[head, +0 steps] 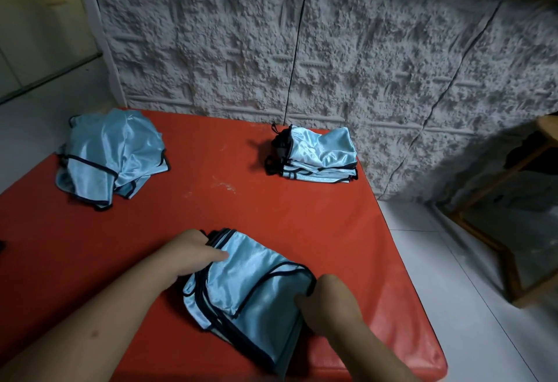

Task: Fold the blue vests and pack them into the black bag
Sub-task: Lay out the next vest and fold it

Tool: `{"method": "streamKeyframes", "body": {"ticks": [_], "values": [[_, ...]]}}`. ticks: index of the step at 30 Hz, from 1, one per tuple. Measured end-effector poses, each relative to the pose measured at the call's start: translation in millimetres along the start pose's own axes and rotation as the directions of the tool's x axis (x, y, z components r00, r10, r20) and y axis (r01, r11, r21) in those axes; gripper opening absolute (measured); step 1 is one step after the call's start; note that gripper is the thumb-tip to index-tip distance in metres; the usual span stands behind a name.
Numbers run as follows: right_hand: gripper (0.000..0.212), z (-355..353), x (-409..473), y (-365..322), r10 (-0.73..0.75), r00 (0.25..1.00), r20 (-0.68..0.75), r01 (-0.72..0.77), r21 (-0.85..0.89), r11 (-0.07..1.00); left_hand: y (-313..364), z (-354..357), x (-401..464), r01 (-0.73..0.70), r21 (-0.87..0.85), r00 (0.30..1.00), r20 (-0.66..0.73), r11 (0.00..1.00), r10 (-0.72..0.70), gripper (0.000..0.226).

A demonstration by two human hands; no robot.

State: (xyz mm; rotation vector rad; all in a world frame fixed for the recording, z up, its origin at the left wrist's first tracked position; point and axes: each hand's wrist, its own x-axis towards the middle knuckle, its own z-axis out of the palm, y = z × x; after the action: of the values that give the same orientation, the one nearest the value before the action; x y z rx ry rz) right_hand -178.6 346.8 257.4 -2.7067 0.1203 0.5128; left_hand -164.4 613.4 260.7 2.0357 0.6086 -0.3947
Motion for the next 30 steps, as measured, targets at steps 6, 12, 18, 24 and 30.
{"method": "streamKeyframes", "body": {"ticks": [6, 12, 18, 24, 30], "values": [[0.016, 0, 12, -9, -0.019, 0.984, -0.175, 0.071, 0.299, 0.952, -1, 12, -6, 0.113, -0.278, 0.989, -0.059, 0.954, -0.134, 0.044], [0.042, 4, 19, 0, -0.022, 1.0, 0.012, 0.015, 0.454, 0.891, -5, 13, -13, 0.068, -0.274, 0.996, -0.034, 0.959, -0.08, 0.034], [0.048, 0, 27, 2, -0.094, 0.982, -0.162, 0.167, 0.532, 0.83, -8, 20, -17, -0.145, -0.256, 0.987, -0.1, 0.956, 0.123, 0.034], [0.051, -34, 59, -3, -0.216, 0.927, -0.307, 0.361, 0.572, 0.737, 10, 28, -6, -0.31, -0.282, 0.946, -0.188, 0.908, 0.265, 0.042], [0.027, -112, 119, -12, -0.14, 0.913, -0.383, 0.393, 0.738, 0.549, 100, 22, 35, -0.567, -0.29, 0.815, -0.332, 0.771, 0.474, 0.04]]}}
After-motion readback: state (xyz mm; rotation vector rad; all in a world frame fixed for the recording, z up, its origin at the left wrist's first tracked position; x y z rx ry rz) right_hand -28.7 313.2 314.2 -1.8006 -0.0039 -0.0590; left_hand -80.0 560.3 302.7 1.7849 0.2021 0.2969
